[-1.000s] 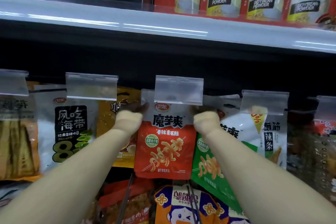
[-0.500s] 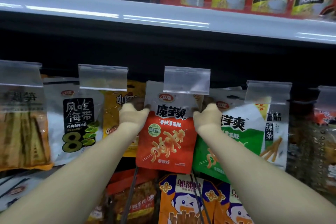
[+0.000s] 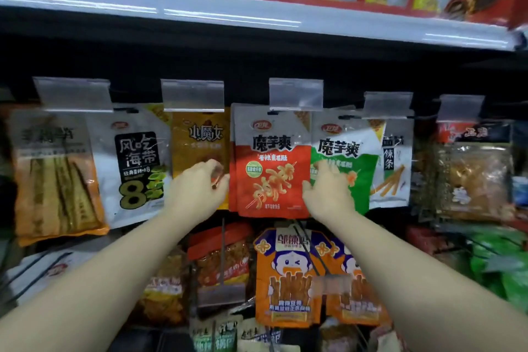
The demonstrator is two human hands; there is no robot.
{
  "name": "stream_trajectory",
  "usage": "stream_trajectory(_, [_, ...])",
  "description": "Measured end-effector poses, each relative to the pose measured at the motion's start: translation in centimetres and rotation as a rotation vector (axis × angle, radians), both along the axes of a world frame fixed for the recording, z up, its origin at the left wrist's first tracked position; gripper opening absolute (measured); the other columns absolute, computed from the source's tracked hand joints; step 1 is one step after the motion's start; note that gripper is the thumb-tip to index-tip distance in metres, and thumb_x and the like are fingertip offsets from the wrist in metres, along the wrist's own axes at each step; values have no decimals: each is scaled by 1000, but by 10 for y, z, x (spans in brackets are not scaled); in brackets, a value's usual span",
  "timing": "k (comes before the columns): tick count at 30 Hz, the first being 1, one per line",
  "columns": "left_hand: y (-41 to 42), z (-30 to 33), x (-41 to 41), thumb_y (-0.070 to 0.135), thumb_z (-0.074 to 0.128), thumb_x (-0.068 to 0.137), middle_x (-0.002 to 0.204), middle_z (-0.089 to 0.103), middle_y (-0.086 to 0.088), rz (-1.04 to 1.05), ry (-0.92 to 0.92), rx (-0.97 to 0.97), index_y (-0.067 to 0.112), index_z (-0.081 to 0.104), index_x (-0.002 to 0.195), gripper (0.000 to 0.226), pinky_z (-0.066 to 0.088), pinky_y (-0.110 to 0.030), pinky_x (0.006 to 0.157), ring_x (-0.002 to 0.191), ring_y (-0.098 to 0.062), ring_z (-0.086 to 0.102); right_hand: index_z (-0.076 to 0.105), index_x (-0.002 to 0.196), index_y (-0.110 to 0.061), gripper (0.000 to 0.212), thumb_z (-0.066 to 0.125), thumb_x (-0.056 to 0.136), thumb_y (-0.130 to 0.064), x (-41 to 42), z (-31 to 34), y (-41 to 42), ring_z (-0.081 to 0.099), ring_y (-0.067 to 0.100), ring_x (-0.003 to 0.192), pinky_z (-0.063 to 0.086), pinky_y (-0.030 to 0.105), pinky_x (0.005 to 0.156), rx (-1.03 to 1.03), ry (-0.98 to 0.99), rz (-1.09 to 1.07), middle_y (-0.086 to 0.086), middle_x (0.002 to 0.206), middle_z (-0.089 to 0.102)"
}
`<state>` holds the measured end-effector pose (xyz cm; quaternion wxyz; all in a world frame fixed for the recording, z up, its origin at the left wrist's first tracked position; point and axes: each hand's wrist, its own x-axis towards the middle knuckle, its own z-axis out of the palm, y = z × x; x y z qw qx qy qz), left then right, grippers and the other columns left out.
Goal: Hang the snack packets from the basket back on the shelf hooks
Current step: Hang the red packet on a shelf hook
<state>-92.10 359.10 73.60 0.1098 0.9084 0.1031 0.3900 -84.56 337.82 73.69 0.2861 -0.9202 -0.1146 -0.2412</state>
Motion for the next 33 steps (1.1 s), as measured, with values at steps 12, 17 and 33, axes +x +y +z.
stream_trajectory(12, [-17,-107,-119,49,38,94,121,59,-1,123,443,331,22,53,122,42,46,-38,85,114,-26,54,33,139,-14,46,43,96,-28,-112,-92,-29,37,31,129,38,44,98,-621,50,147,9,138,44])
stream_trajectory(17, [-25,-153,-167,49,35,96,127,56,-1,148,580,295,23,49,129,44,45,-36,82,118,-25,51,39,134,-13,44,47,93,-24,-144,-140,-26,36,32,130,36,43,98,-655,69,264,11,137,45])
stream_trajectory(33, [-5,-428,-276,51,36,95,101,63,-2,-40,1073,225,22,54,116,40,41,-29,58,86,-24,63,36,135,-12,42,45,95,-22,-251,-388,-6,37,32,128,39,43,96,-795,541,392,11,137,43])
